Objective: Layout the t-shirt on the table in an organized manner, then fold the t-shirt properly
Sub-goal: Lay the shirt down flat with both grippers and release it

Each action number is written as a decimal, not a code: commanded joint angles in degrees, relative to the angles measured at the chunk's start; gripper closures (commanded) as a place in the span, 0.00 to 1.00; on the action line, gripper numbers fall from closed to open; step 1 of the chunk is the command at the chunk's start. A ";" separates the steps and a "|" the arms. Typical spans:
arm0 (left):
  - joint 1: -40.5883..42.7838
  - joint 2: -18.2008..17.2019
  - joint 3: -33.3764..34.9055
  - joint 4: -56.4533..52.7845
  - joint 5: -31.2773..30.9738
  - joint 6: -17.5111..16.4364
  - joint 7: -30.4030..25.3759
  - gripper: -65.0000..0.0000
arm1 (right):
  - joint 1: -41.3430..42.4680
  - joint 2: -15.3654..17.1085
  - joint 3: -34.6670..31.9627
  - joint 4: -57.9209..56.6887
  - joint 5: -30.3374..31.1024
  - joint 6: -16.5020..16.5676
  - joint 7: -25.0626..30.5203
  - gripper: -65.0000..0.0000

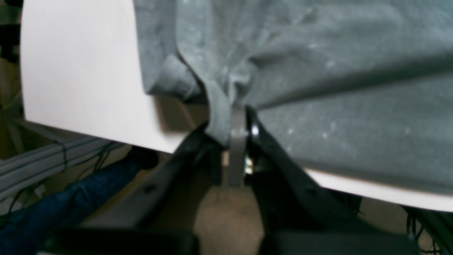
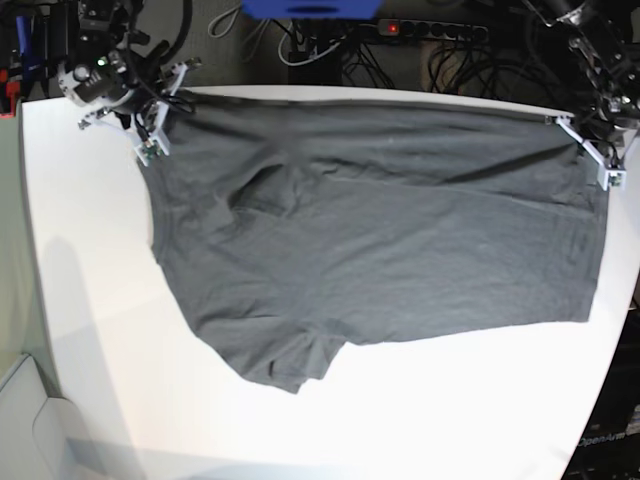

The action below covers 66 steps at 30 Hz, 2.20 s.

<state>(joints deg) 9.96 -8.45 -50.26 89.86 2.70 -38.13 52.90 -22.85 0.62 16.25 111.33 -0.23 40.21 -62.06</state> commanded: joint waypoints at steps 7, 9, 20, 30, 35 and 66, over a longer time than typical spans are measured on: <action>-0.24 -2.23 -0.16 0.82 -0.11 0.28 -0.64 0.99 | -1.54 0.74 -0.29 0.89 -0.08 -0.21 0.39 1.00; -0.24 -2.32 -0.16 0.82 -0.11 0.28 -0.55 0.99 | -2.25 0.65 -0.29 0.89 -0.08 -0.21 0.39 1.00; 0.29 -2.06 -0.51 0.82 -0.02 0.28 -0.11 1.00 | -2.60 0.65 -0.29 0.89 -0.08 -0.21 0.39 0.97; 2.92 -2.41 -0.33 0.82 -0.02 0.28 -0.03 0.98 | -3.57 0.83 0.06 1.42 -0.08 -0.21 0.39 0.67; 2.75 -2.06 -0.25 1.08 -0.02 0.28 -0.03 0.66 | -3.83 0.74 0.06 1.51 -0.08 -0.21 0.39 0.65; -0.42 -2.32 -0.60 11.19 -0.11 0.28 -0.11 0.34 | -3.21 5.14 7.97 1.51 -0.17 -0.21 0.30 0.65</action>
<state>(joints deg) 9.58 -9.74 -50.61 100.07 2.79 -38.15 53.47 -26.02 5.06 24.01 111.77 -0.51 40.21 -61.93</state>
